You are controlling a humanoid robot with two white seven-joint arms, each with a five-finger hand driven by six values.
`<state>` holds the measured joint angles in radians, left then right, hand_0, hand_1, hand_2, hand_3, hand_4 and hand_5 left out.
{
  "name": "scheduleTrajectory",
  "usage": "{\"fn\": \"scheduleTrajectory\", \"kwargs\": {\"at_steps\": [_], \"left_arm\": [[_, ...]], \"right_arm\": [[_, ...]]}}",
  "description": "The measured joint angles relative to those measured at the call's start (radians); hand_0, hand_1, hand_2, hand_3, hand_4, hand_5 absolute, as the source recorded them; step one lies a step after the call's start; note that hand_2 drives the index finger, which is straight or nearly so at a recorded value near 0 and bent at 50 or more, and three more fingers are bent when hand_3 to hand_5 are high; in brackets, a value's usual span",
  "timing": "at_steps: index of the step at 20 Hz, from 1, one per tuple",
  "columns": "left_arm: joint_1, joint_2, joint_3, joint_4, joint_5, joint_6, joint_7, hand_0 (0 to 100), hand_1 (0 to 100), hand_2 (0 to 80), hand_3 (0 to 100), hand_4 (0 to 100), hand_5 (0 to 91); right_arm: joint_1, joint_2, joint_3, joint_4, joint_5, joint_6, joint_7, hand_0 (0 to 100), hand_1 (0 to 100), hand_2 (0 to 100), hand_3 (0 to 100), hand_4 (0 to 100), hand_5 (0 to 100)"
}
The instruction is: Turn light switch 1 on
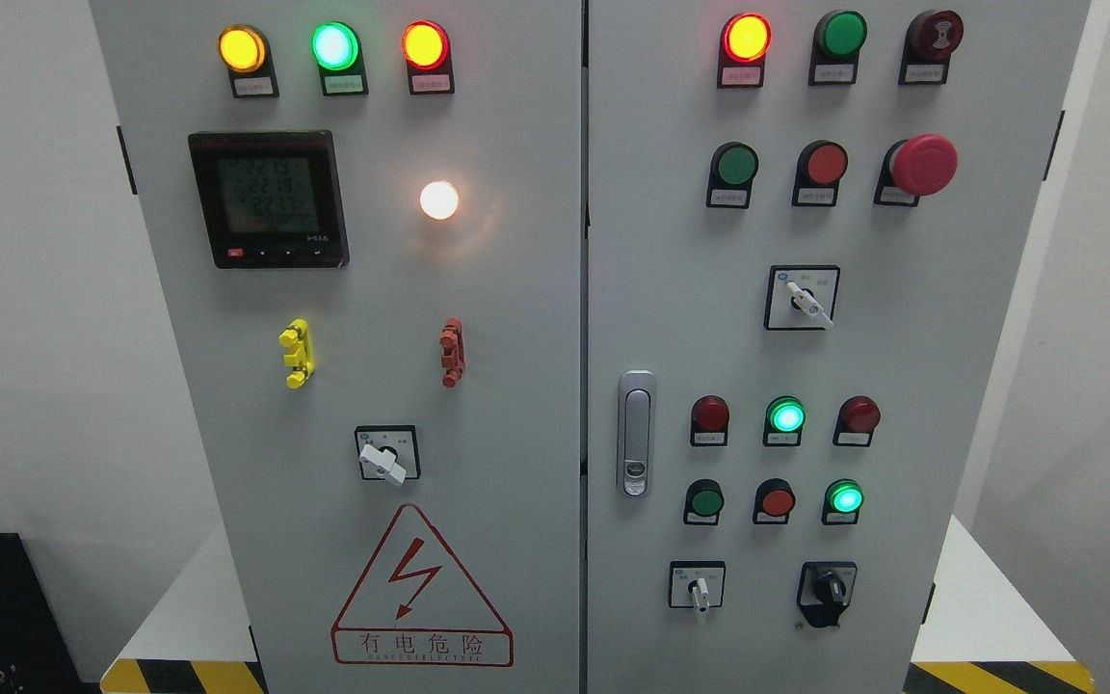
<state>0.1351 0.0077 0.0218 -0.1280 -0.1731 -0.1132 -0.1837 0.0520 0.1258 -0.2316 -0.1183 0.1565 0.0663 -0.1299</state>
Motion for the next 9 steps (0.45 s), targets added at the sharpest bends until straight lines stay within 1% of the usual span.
{"fn": "scheduleTrajectory", "kwargs": {"at_steps": [9], "left_arm": [[-0.003,-0.005,-0.012,0.063,0.034,0.004,0.012,19,0,0.0,0,0,0.0]], "right_arm": [[0.000,0.000,0.000,0.000,0.000,0.000,0.000,31,0,0,0,0,0]]}}
